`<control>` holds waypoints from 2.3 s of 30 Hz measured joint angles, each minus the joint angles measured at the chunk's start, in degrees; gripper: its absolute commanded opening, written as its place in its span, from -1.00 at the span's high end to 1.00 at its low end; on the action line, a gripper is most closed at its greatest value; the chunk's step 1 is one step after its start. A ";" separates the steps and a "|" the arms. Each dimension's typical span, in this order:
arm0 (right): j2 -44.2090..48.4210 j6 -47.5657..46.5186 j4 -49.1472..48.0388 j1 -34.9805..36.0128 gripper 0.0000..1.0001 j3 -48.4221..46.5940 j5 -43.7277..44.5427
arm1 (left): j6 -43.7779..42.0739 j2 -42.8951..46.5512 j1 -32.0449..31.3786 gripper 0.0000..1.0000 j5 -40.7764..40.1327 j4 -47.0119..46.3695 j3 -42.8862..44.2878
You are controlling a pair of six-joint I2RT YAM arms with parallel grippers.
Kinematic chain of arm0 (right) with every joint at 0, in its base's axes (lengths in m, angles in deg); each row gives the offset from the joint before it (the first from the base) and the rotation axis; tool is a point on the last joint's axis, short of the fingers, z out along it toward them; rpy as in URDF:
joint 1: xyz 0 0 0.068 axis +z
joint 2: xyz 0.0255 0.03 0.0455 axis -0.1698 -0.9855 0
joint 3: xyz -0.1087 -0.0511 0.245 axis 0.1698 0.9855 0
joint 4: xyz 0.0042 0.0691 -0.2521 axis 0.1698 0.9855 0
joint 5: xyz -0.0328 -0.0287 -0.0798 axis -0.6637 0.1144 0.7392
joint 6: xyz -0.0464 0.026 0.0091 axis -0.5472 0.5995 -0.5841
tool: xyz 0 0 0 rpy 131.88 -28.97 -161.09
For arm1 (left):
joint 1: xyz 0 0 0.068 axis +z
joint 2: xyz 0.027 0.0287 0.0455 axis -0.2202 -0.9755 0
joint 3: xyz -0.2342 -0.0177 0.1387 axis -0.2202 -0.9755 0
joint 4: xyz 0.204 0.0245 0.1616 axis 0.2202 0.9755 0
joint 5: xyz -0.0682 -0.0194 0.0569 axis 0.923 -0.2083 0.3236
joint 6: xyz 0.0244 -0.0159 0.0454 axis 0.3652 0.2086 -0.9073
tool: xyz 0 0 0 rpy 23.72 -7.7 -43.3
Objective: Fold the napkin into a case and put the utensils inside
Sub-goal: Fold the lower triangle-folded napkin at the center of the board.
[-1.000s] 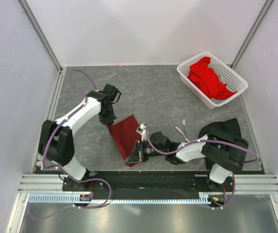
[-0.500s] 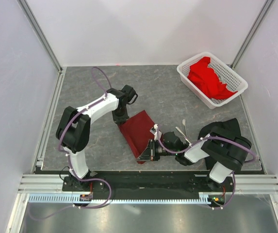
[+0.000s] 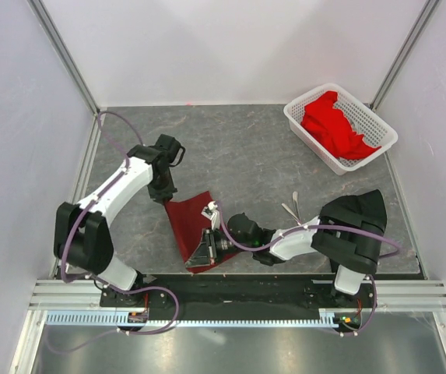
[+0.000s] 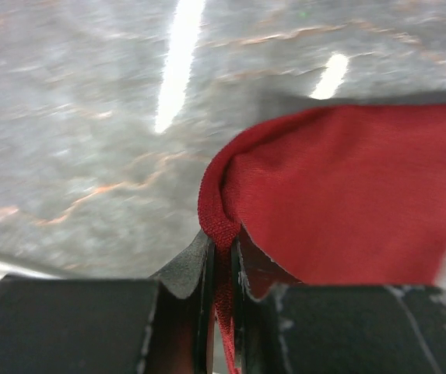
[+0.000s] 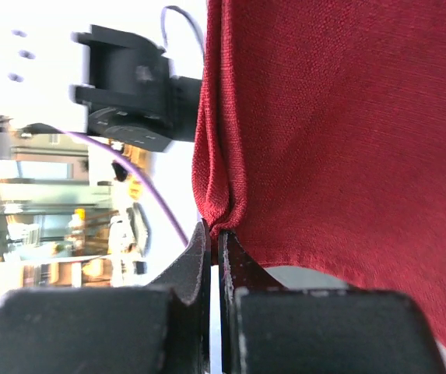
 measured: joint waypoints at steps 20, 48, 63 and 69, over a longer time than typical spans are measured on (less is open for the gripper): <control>-6.69 9.70 -17.25 -1.62 1.00 11.61 -1.66 | 1.25 -13.46 -7.58 0.96 -1.99 0.52 1.49; 11.43 -20.52 37.16 -17.22 -0.30 1.40 -1.25 | 3.06 -21.90 -9.79 0.76 -6.62 -9.18 7.54; 0.61 -26.99 40.54 -22.56 0.36 -11.34 1.75 | 0.76 -21.88 -9.79 0.04 -1.55 -13.42 8.68; -1.29 -27.06 40.13 -23.21 0.35 -11.34 1.38 | 0.66 -19.52 -9.79 -0.11 3.04 -15.61 8.68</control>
